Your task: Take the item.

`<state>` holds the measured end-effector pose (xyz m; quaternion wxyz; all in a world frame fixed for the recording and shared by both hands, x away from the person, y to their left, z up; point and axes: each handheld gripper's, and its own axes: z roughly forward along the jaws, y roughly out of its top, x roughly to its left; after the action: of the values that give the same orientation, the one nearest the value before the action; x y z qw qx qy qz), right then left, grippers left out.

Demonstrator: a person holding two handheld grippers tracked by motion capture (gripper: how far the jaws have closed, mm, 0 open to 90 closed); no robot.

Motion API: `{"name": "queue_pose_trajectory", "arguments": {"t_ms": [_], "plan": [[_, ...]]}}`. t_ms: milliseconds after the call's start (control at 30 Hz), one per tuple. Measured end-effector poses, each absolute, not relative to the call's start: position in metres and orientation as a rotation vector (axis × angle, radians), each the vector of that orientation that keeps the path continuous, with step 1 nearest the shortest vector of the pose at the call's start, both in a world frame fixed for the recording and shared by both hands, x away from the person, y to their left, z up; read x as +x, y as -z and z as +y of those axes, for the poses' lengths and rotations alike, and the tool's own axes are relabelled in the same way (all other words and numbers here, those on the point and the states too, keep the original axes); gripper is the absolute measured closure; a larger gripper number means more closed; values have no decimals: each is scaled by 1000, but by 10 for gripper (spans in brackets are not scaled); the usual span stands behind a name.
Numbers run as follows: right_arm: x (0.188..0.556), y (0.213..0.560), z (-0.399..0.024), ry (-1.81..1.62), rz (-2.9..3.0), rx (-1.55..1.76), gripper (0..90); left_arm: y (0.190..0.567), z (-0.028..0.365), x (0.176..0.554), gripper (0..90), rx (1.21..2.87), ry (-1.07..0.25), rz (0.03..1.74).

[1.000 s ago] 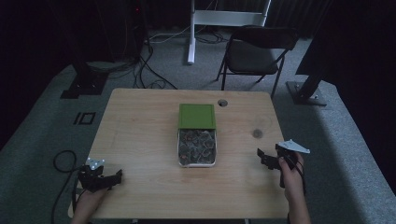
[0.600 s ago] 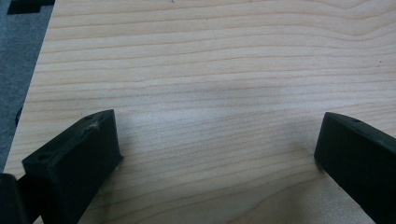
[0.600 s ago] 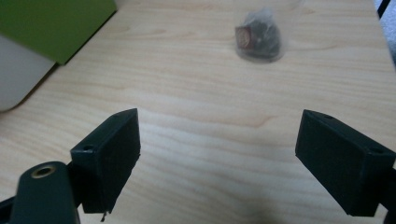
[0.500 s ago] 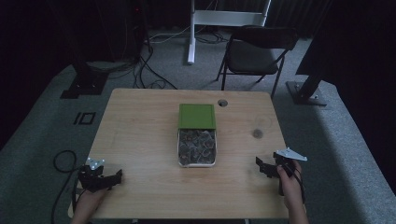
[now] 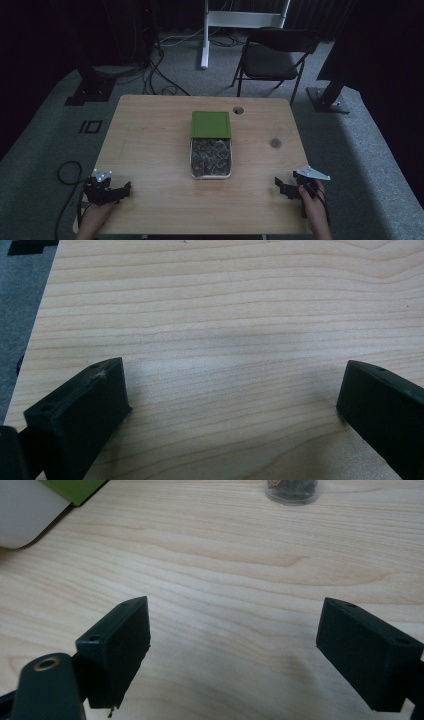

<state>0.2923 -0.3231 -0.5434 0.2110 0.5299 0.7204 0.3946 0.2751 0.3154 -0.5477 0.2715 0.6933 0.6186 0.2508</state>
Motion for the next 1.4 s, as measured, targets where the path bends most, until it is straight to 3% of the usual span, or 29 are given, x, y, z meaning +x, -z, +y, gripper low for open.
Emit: {"name": "queue_pose_trajectory", "arguments": {"t_ms": [1400], "plan": [[279, 553, -305, -979, 2258, 1243, 124, 548, 315, 275, 5, 1866, -676, 1666]]}}
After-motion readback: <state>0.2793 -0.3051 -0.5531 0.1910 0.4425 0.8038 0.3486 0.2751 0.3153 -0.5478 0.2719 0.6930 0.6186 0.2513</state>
